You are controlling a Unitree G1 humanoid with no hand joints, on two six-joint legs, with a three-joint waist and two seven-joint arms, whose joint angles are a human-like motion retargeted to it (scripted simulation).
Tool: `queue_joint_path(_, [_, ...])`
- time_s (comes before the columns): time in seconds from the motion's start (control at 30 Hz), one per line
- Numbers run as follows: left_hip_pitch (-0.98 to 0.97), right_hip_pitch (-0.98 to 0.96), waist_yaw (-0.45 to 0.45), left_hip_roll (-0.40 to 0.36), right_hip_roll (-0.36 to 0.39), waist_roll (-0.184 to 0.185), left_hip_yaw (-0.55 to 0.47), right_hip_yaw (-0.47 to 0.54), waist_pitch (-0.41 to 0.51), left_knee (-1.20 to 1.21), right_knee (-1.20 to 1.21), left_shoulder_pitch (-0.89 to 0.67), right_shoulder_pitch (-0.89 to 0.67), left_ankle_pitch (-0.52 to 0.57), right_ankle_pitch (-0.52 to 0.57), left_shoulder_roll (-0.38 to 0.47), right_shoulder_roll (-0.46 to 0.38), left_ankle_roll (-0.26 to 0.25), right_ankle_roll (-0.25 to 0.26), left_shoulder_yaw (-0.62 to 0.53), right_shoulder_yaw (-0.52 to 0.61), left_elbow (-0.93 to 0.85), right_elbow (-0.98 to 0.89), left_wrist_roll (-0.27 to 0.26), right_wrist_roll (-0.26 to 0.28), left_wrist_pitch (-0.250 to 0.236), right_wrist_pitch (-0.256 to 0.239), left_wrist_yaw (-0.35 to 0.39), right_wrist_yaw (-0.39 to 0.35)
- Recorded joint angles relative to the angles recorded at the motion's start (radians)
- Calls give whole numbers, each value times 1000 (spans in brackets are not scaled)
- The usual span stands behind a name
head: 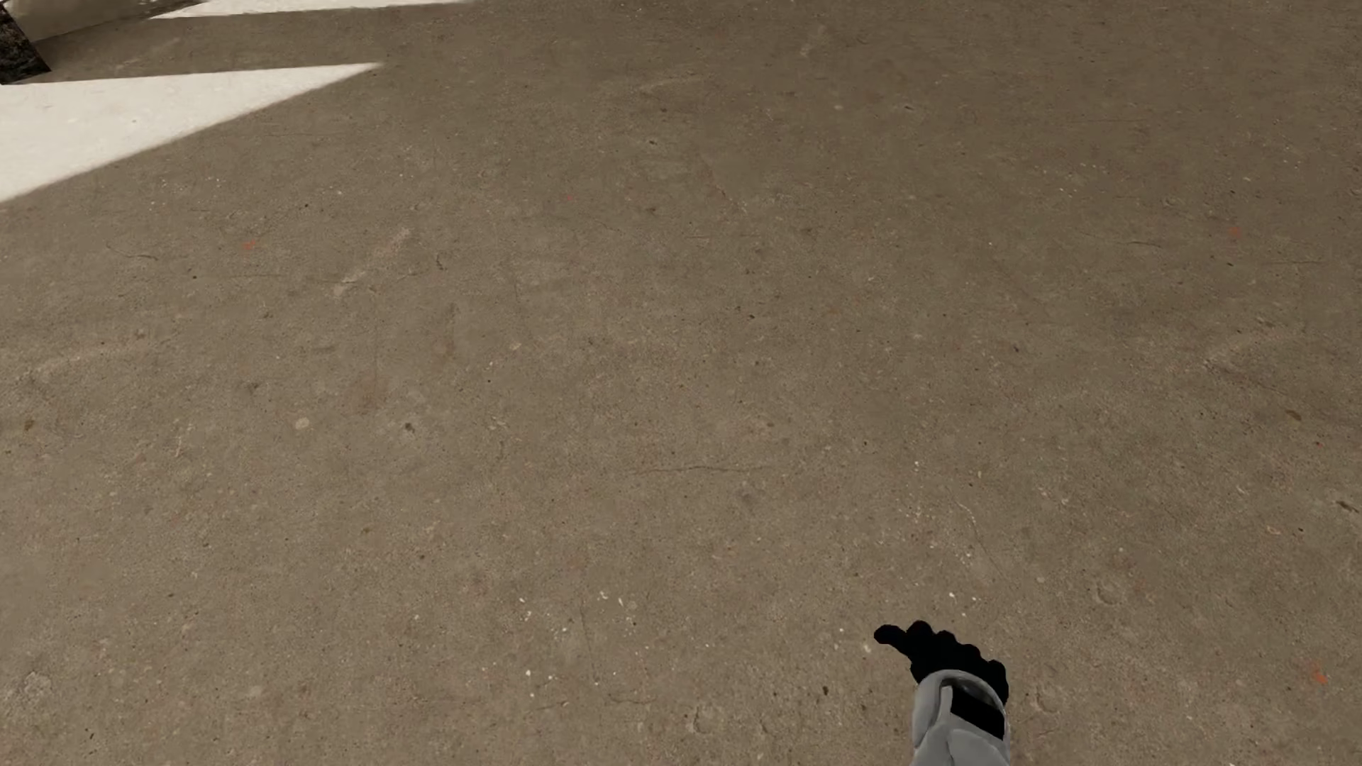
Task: Move towards the dark shelves
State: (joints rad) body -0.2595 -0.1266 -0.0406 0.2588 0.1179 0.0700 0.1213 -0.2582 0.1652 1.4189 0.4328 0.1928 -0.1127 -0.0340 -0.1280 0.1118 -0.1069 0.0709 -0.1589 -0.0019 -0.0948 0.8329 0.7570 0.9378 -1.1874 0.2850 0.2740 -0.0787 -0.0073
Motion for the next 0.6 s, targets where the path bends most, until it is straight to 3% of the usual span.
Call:
queue_joint_path(0.07, [-142,128,41,10,39,8,-10,76,-8,-131,-73,130,-107,-7,-42,-14,11,15,12,68,118,-17,-69,-22,-27,11,-113,-6,-9])
queue_joint_path(0.13, [-221,241,68,7,63,15,9,135,-18,-439,-130,258,-165,5,-89,-29,50,-7,29,125,150,-54,-201,-56,65,-15,-148,9,-25])
queue_joint_path(0.23, [-196,369,85,-106,78,22,-74,184,-28,-1188,-185,370,-186,30,-165,-63,121,-92,47,186,135,-86,-442,-70,364,-3,-144,7,-24])
queue_joint_path(0.27, [-209,406,84,-136,77,22,-79,182,-25,-1272,-174,385,-184,-20,-186,-70,142,-135,45,197,122,-85,-513,-59,487,6,-121,-2,-23])
queue_joint_path(0.3, [-217,441,81,-160,71,22,-18,162,-21,-1258,-156,379,-176,3,-193,-68,143,-175,45,199,107,-76,-574,-44,601,9,-95,-27,-20])
queue_joint_path(0.33, [-237,475,85,-184,60,19,4,139,-18,-1150,-129,366,-168,29,-195,-59,127,-136,48,200,99,-73,-616,-21,672,10,-78,-33,-23])
queue_joint_path(0.37, [-244,512,93,-208,48,12,-5,126,-19,-1040,-91,354,-162,13,-158,-62,105,-106,63,218,103,-88,-633,-12,689,9,-59,-20,-24])
queue_joint_path(0.4, [-231,529,102,-222,26,3,-12,120,-23,-977,-31,348,-160,81,-103,-82,70,-55,88,252,124,-116,-630,-26,631,4,-39,5,-27])
queue_joint_path(0.43, [-220,517,110,-217,-8,-10,20,114,-24,-907,72,345,-162,99,-6,-117,3,20,96,293,183,-155,-597,-57,424,-1,-17,42,-12])
queue_joint_path(0.47, [-221,468,116,-211,-45,-28,47,102,-21,-815,242,332,-156,28,86,-146,-47,38,127,326,235,-181,-559,-102,170,-11,-8,84,4])
queue_joint_path(0.5, [-204,385,118,-210,-111,-47,71,75,-17,-757,457,299,-139,-42,176,-167,-94,34,242,340,289,-181,-502,-135,-121,-6,-1,109,53])
queue_joint_path(0.53, [-171,283,114,-212,-170,-69,93,79,-13,-730,655,250,-113,-101,267,-166,-107,29,258,323,325,-157,-445,-127,-352,16,-17,116,105])
queue_joint_path(0.57, [-126,176,104,-220,-229,-91,106,80,-10,-728,804,186,-65,-144,238,-149,-81,20,210,290,310,-119,-394,-98,-450,46,-39,105,130])
queue_joint_path(0.6, [-77,69,89,-227,-266,-110,108,86,-8,-743,903,113,-1,-175,170,-127,-29,10,200,251,243,-80,-342,-61,-426,73,-32,76,148])
